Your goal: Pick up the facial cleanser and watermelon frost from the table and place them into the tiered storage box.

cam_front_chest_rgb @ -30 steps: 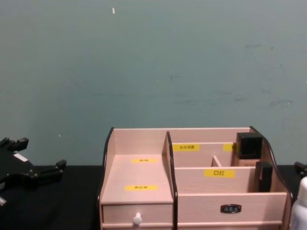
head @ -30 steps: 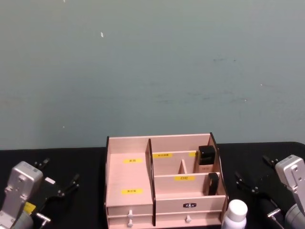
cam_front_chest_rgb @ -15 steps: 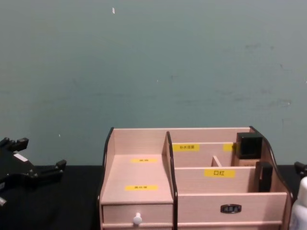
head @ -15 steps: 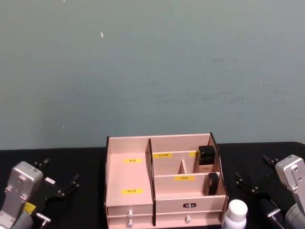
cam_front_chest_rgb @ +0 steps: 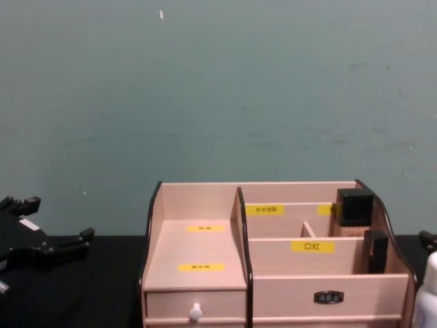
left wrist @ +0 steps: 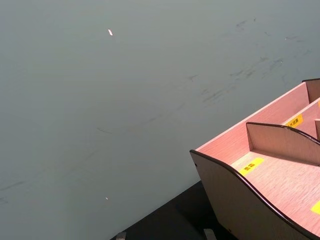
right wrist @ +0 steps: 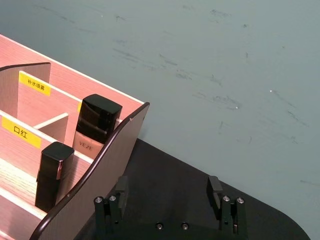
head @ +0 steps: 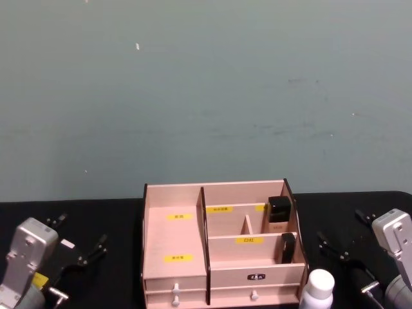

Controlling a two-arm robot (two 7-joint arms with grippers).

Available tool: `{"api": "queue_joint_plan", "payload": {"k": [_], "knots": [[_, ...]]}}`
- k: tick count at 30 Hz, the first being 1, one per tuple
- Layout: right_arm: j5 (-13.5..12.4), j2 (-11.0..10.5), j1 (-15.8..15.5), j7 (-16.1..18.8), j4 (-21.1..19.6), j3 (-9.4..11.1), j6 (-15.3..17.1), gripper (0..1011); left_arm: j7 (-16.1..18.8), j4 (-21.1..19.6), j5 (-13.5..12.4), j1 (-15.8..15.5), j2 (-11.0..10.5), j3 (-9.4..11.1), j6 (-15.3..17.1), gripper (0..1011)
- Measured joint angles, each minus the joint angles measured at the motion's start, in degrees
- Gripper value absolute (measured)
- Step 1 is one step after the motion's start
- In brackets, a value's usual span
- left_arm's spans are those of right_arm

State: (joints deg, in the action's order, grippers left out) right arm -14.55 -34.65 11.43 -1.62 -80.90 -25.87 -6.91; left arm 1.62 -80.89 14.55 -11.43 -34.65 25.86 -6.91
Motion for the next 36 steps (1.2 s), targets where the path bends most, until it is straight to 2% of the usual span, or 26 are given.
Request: {"api": "queue_joint_plan", "payload": {"k": [10,20,29,36], "knots": [[0.0,0.2,-0.1,0.0,-0.1,0.3,0.3,1002,0.0,0.0,0.0,0.0,0.0,0.0,0.0,1001],[-0.3,1.3,-2.0,0.2,-2.6,2.4,3.1,1002,0.0,0.0,0.0,0.0,0.0,0.0,0.0,1001],[-2.6,1.0,-5.2,0.5,-6.3,6.2,4.7,1002,0.0,0.0,0.0,0.0,0.0,0.0,0.0,1001],[-6.2,-0.6,-9.0,3.3,-10.3,9.9,4.6,1002,0.0,0.0,0.0,0.0,0.0,0.0,0.0,1001]]}}
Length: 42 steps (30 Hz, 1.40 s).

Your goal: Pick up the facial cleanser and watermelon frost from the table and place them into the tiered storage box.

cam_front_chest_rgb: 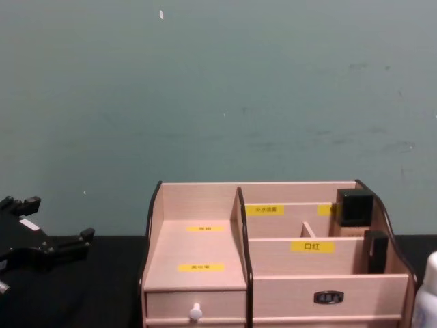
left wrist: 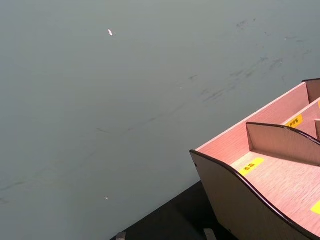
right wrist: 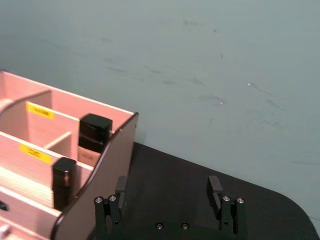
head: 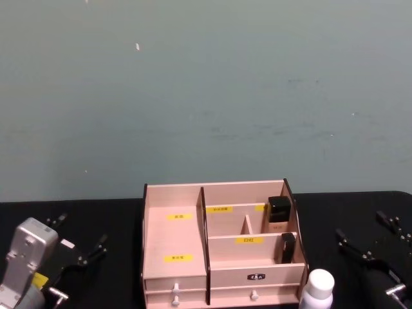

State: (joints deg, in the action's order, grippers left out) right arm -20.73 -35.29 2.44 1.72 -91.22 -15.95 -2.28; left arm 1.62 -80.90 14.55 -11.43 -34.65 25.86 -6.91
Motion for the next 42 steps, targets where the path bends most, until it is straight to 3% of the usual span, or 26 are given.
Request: {"api": "queue_joint_plan", "payload": {"k": [10,16,27,34,42], "knots": [[-8.1,-3.0,-8.0,8.1,-6.6,6.6,-3.5,1002,0.0,0.0,0.0,0.0,0.0,0.0,0.0,1001],[-9.5,-4.5,-12.3,11.0,-9.6,9.0,-4.8,1002,0.0,0.0,0.0,0.0,0.0,0.0,0.0,1001],[-10.1,-6.9,-21.5,17.6,-14.2,13.2,-11.6,1002,0.0,0.0,0.0,0.0,0.0,0.0,0.0,1001],[-8.7,-7.6,-24.1,19.4,-15.1,13.6,-11.9,1002,0.0,0.0,0.0,0.0,0.0,0.0,0.0,1001],[-5.9,-6.3,-22.3,19.6,-13.2,11.5,-9.9,1002,0.0,0.0,0.0,0.0,0.0,0.0,0.0,1001]]}}
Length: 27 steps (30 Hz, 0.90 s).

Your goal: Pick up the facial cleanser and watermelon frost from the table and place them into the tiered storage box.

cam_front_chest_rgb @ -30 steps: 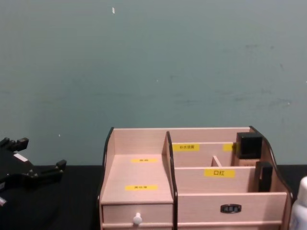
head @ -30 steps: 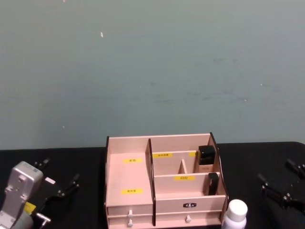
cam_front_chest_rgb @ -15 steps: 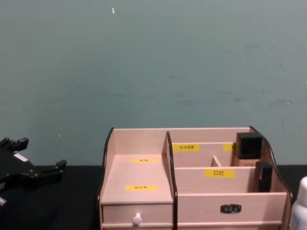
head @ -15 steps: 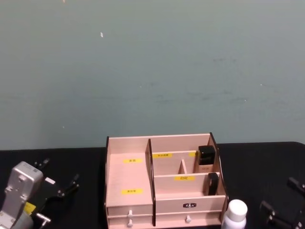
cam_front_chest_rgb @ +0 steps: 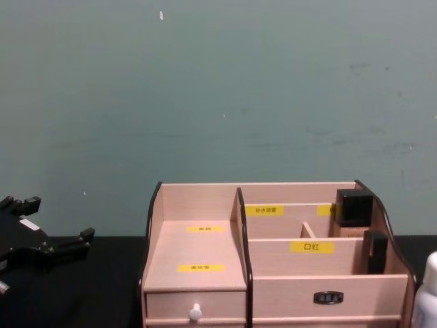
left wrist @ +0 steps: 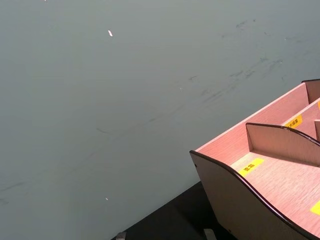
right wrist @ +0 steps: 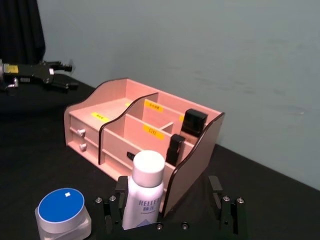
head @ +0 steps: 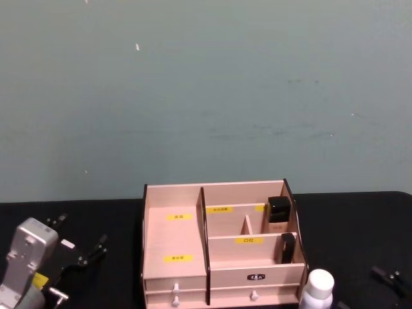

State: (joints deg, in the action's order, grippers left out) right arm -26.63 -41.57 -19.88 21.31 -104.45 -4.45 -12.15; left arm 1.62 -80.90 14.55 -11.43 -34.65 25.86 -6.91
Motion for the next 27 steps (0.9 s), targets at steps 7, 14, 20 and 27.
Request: {"api": "queue_joint_plan", "payload": {"k": [7,14,20,27], "knots": [[2.0,1.7,4.4,2.0,3.7,-3.0,2.2,1003,0.0,0.0,0.0,0.0,0.0,0.0,0.0,1001],[3.0,3.3,7.6,4.0,6.3,-4.8,3.7,1002,0.0,0.0,0.0,0.0,0.0,0.0,0.0,1001],[3.4,4.7,9.9,5.7,8.1,-5.7,4.8,1002,0.0,0.0,0.0,0.0,0.0,0.0,0.0,1001],[3.6,5.4,11.6,7.3,9.4,-6.5,5.8,1002,0.0,0.0,0.0,0.0,0.0,0.0,0.0,1001]]}}
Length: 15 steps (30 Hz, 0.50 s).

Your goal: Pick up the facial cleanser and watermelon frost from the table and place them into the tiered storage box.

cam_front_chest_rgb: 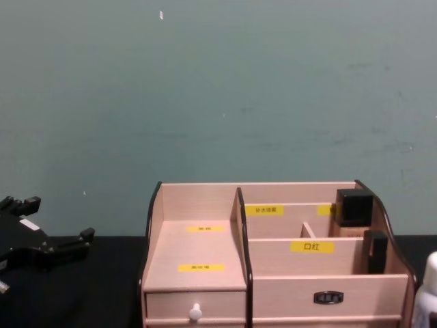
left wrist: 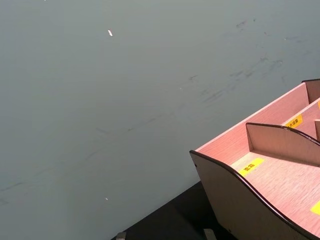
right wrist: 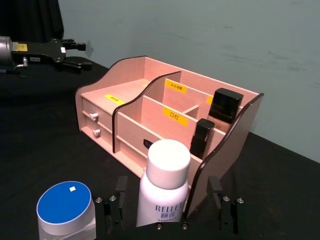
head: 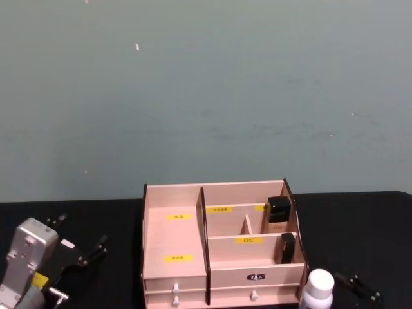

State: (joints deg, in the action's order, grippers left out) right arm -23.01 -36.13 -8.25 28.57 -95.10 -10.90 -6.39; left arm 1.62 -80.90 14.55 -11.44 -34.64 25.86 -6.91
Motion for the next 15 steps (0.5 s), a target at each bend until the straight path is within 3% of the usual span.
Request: {"api": "queue_joint_plan", "payload": {"k": [15], "knots": [[-0.5,0.5,3.0,1.9,2.6,-1.9,1.9,1002,0.0,0.0,0.0,0.0,0.0,0.0,0.0,1001]]}}
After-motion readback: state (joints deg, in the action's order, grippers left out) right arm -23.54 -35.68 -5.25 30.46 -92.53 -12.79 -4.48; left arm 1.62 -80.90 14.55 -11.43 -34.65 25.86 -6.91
